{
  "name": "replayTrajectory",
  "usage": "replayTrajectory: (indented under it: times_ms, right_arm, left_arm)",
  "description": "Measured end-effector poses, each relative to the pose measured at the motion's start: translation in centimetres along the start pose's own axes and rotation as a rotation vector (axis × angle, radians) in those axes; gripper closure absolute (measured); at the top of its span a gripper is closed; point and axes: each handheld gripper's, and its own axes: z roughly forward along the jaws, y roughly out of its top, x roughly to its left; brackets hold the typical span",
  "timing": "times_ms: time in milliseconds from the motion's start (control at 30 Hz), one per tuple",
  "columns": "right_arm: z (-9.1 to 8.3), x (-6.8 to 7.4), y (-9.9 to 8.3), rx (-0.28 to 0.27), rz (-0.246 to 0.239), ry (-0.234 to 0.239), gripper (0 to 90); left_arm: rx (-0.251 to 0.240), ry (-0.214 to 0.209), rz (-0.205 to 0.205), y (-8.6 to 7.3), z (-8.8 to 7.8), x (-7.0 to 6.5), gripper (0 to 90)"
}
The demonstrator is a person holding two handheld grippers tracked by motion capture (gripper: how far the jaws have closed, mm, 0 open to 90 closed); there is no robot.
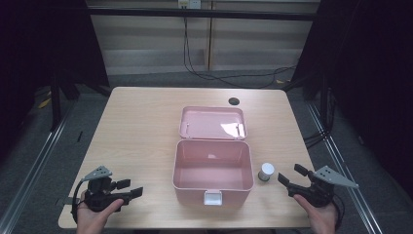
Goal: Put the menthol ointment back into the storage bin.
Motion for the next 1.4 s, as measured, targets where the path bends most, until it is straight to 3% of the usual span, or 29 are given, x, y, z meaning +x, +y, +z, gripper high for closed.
replayTrajectory:
  times_ms: [67,300,500,600,667,700,800,900,967,1133,1233,1400]
  right_arm:
    - [-0.1,-0.1,0.0,-0.009,0.026,0.025,23.9]
    - [-0.3,0.2,0.1,-0.013,0.02,0.056,31.2]
    - [0.0,0.5,0.5,0.051,0.01,0.117,39.1]
    - [-0.1,0.8,0.9,0.057,-0.026,0.096,40.2]
    - [0.0,0.8,1.0,0.051,-0.022,0.108,40.0]
    - [-0.1,1.0,1.5,0.069,-0.043,0.093,40.4]
    - [0.0,0.8,2.1,0.109,-0.004,0.135,40.6]
    - [0.1,0.9,2.9,0.191,-0.015,0.144,41.4]
    - [0.3,1.0,3.3,0.209,-0.041,0.166,42.8]
    - [1.0,1.3,4.2,0.298,-0.062,0.206,39.0]
    - [1.9,1.4,4.9,0.335,-0.101,0.197,33.7]
    - [3.0,1.1,6.3,0.408,-0.112,0.204,28.6]
  left_arm:
    - [0.0,-0.001,-0.002,0.0,0.0,0.1,32.0]
    - [0.007,0.003,-0.002,-0.1,0.1,0.0,32.0]
    - [0.004,-0.004,0.013,0.0,-0.1,-0.1,32.0]
    - [0.004,-0.004,0.013,0.0,0.0,-0.1,32.0]
    - [0.008,-0.002,0.013,-0.1,0.1,-0.1,32.0]
    - [0.007,-0.003,0.011,-0.1,0.1,-0.1,32.0]
    - [0.006,-0.001,0.011,-0.1,0.0,-0.2,32.0]
    - [0.0,0.012,0.019,-0.1,-0.1,-0.2,31.9]
    - [0.003,0.01,0.023,-0.1,-0.2,-0.3,31.8]
    - [0.006,0.014,0.022,-0.1,-0.1,-0.2,31.8]
    - [0.009,0.013,0.027,-0.1,-0.1,-0.3,31.7]
    - [0.012,0.014,0.035,-0.1,-0.1,-0.3,31.8]
